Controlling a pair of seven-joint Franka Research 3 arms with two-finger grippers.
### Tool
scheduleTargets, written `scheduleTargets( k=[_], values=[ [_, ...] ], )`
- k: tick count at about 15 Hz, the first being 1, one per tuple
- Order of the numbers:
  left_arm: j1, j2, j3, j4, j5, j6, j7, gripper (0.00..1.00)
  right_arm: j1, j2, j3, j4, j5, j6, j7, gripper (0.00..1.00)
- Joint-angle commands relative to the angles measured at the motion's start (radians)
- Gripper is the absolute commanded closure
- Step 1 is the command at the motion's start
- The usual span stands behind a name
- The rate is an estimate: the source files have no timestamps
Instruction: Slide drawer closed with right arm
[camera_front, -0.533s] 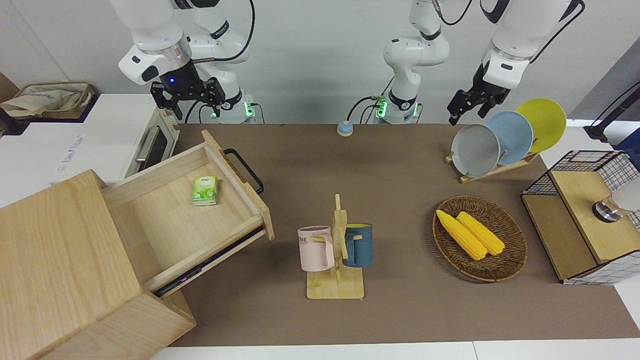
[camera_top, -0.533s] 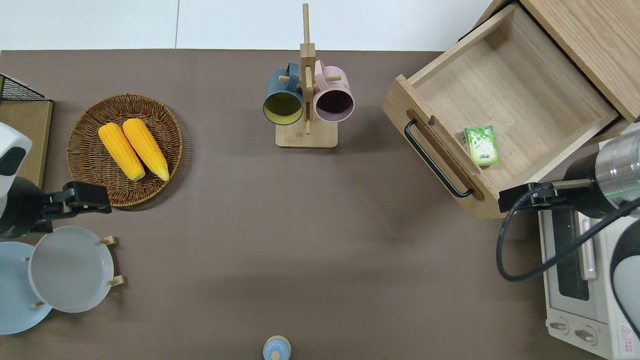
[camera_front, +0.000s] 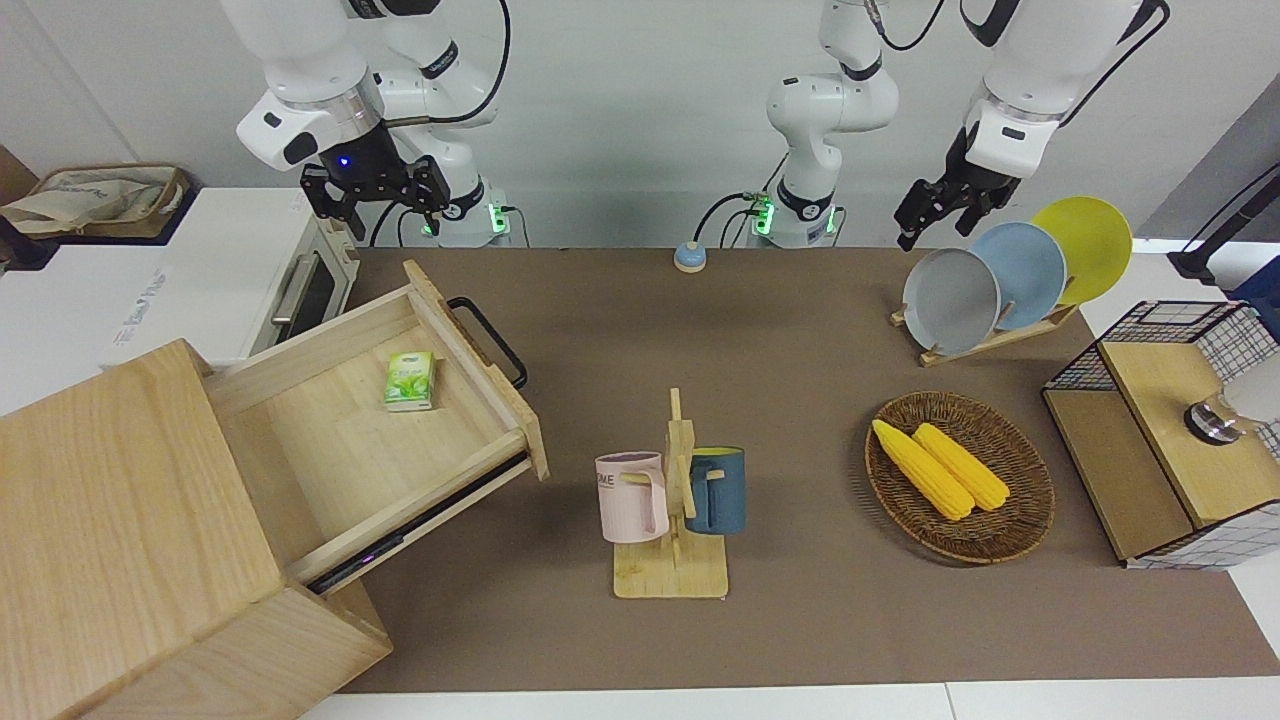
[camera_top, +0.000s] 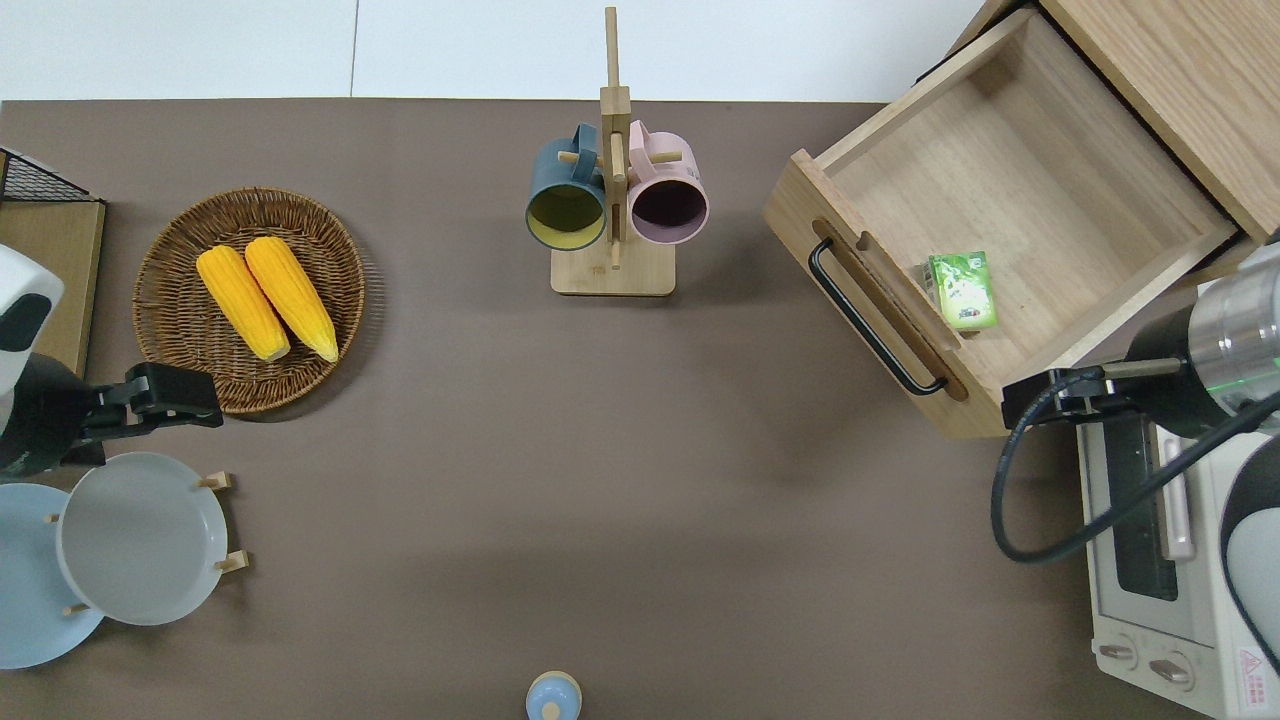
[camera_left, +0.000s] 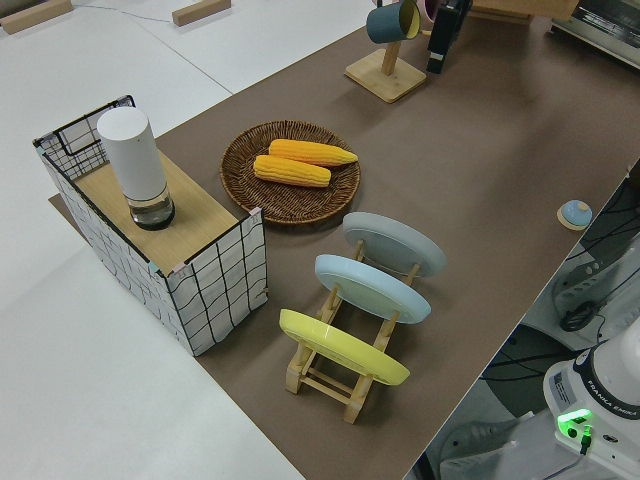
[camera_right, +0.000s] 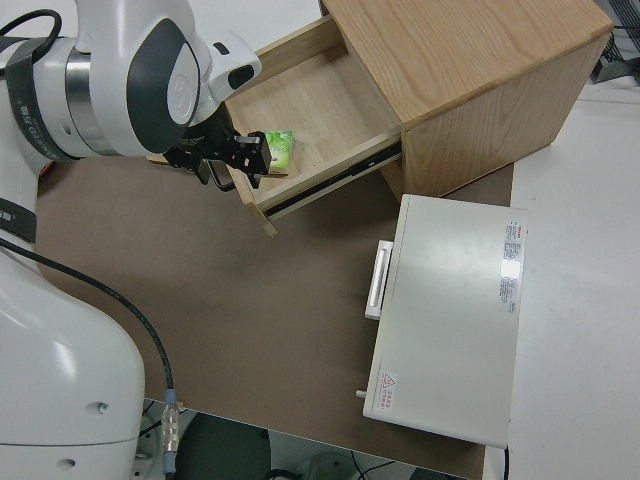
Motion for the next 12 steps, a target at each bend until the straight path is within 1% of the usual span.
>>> scheduleTargets(
  k=[1, 2, 3, 4, 5, 6, 8, 9, 10, 12],
  values=[
    [-0.001, -0.008, 0.004, 0.004, -0.001, -0.015, 0.009, 0.01, 0.000, 0.020, 0.019, 0.034, -0.018, -0.034, 0.068, 0.742],
    [-0.001, -0.008, 0.004, 0.004, -0.001, -0.015, 0.009, 0.01, 0.000, 0.020, 0.025, 0.034, -0.018, -0.043, 0.100, 0.764],
    [-0.001, -0.008, 0.004, 0.004, -0.001, -0.017, 0.009, 0.01, 0.000, 0.019, 0.034, 0.034, -0.020, -0.049, 0.143, 0.818],
    [-0.001, -0.008, 0.004, 0.004, -0.001, -0.017, 0.009, 0.01, 0.001, 0.019, 0.065, 0.034, -0.018, -0.060, 0.225, 0.895],
    [-0.001, -0.008, 0.004, 0.004, -0.001, -0.017, 0.009, 0.01, 0.001, 0.017, 0.076, 0.034, -0.017, -0.066, 0.259, 0.977],
    [-0.001, -0.008, 0.004, 0.004, -0.001, -0.015, 0.009, 0.01, 0.001, 0.017, 0.088, 0.034, -0.015, -0.072, 0.288, 1.000],
    [-0.001, -0.008, 0.004, 0.004, -0.001, -0.015, 0.009, 0.01, 0.015, 0.012, 0.105, 0.034, -0.006, -0.094, 0.356, 1.000],
    [-0.001, -0.008, 0.004, 0.004, -0.001, -0.017, 0.009, 0.01, 0.017, 0.011, 0.108, 0.034, -0.001, -0.102, 0.402, 1.000],
    [-0.001, -0.008, 0.004, 0.004, -0.001, -0.015, 0.009, 0.01, 0.033, 0.009, 0.119, 0.031, 0.000, -0.106, 0.465, 1.000],
    [-0.001, -0.008, 0.004, 0.004, -0.001, -0.015, 0.009, 0.01, 0.046, 0.006, 0.156, 0.020, 0.002, -0.099, 0.587, 1.000]
  ],
)
